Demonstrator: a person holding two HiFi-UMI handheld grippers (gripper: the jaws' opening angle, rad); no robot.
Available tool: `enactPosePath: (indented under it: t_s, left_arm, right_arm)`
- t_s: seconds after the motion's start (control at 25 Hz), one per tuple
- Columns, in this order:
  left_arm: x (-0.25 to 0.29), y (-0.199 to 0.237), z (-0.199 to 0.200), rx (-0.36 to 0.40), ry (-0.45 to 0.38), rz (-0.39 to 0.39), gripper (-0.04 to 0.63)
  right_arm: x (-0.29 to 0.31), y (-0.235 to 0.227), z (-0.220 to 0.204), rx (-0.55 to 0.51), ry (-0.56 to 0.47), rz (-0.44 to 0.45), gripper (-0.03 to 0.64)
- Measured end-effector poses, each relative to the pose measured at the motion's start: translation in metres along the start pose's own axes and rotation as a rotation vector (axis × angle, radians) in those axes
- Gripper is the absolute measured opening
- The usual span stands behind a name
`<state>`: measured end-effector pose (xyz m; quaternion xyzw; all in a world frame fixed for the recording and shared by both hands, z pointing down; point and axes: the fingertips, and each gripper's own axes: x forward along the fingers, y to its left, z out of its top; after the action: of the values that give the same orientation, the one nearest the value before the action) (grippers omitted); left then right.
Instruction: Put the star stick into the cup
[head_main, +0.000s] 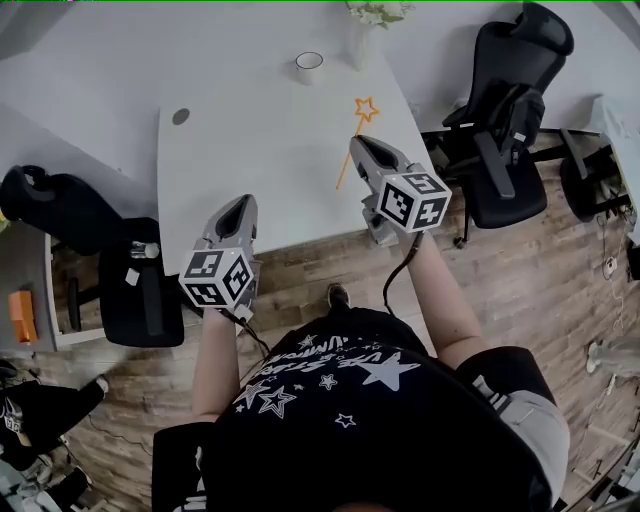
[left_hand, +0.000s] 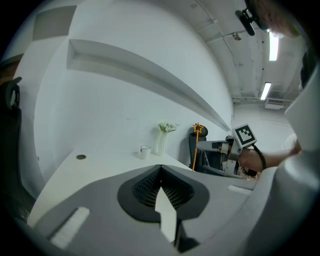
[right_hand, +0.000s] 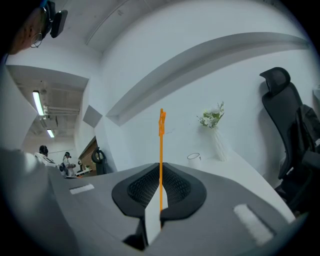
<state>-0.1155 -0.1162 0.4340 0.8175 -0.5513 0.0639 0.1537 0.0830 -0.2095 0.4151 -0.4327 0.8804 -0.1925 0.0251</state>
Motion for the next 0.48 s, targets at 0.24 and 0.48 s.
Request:
enactPosePath:
  t_s: [0.24,0.48]
  left_arm:
    - [0.031,0.006,0.018,-0.002,-0.020,0.050,0.000]
    - [0.037,-0.001,0.025,0.011,-0.022,0.052,0.001]
  right_arm:
    - [0.031,-0.019,0.019,-0.012,0.005,0.060,0.032]
    - [0.038,-0.024,0.025,-0.015,0.007,0.080,0.032]
